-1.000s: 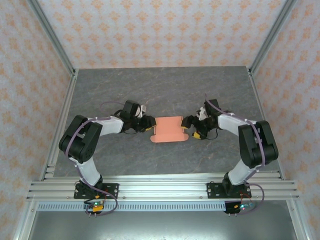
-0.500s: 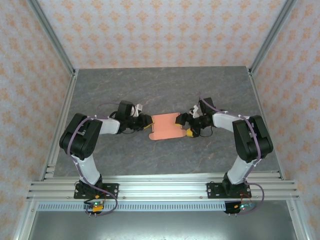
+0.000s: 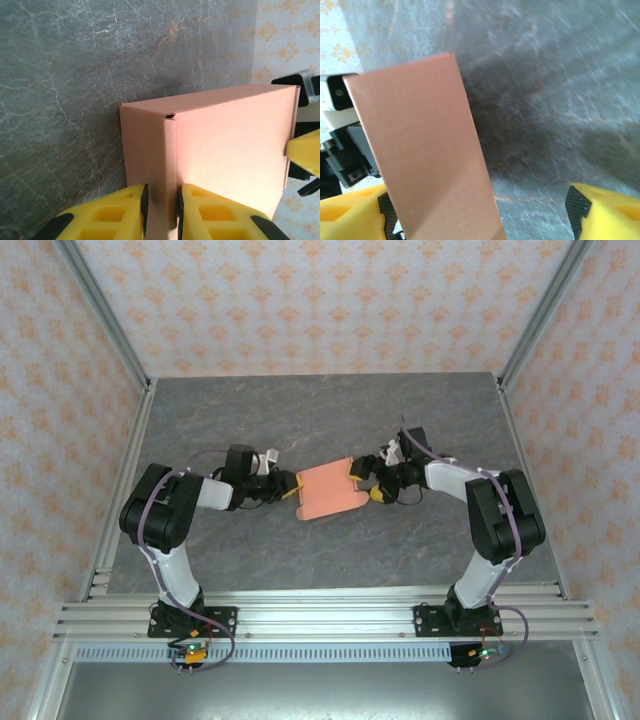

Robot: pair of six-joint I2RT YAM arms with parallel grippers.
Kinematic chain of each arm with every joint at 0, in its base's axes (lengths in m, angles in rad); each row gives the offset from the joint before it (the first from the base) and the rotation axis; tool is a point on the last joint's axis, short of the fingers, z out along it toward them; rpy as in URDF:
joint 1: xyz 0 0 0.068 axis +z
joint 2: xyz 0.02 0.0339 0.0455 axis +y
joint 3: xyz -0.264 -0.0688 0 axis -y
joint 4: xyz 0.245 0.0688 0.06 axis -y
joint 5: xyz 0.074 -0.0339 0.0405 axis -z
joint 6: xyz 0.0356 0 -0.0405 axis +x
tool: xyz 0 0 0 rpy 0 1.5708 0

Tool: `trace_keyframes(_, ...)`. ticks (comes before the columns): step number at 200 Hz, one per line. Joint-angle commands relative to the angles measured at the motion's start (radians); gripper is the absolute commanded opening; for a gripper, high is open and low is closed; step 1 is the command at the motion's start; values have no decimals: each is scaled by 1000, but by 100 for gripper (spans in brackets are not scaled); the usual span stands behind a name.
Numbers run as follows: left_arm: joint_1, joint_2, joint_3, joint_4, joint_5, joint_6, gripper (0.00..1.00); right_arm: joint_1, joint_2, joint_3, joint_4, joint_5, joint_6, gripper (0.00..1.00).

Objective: Fold the paper box

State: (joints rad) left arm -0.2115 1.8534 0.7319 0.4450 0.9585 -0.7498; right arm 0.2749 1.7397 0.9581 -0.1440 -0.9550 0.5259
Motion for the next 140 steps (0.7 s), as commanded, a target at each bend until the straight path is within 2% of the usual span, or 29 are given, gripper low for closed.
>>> trace_keyframes(1, 16, 88, -60, -201, -195, 29, 22, 30, 29, 47, 38, -34, 13, 87)
trace_keyframes(30, 16, 81, -59, -201, -191, 30, 22, 69, 71, 82, 79, -54, 53, 84)
trace_keyframes(51, 16, 83, -57, -200, -188, 30, 23, 84, 95, 99, 107, -75, 81, 76)
trace_keyframes(68, 17, 75, -53, -199, -181, 26, 27, 84, 93, 96, 124, -79, 103, 65)
trace_keyframes(92, 17, -2, -64, -160, -180, 12, 39, 84, 80, 90, 126, -76, 153, 59)
trace_keyframes(97, 14, -25, -66, -148, -184, 12, 45, 83, 74, 87, 127, -73, 168, 59)
trace_keyframes(107, 15, -84, -79, -108, -189, 16, 63, 84, 58, 82, 125, -60, 205, 58)
trace_keyframes(116, 15, -154, -113, -22, -204, 11, 70, 80, 43, 81, 118, -53, 236, 57)
trace_keyframes(130, 11, -271, -173, 67, -289, 36, 75, 81, 28, 84, 108, -56, 287, 57)
trace_keyframes(140, -8, -350, -220, 116, -412, 116, 81, 81, 24, 87, 102, -72, 321, 56)
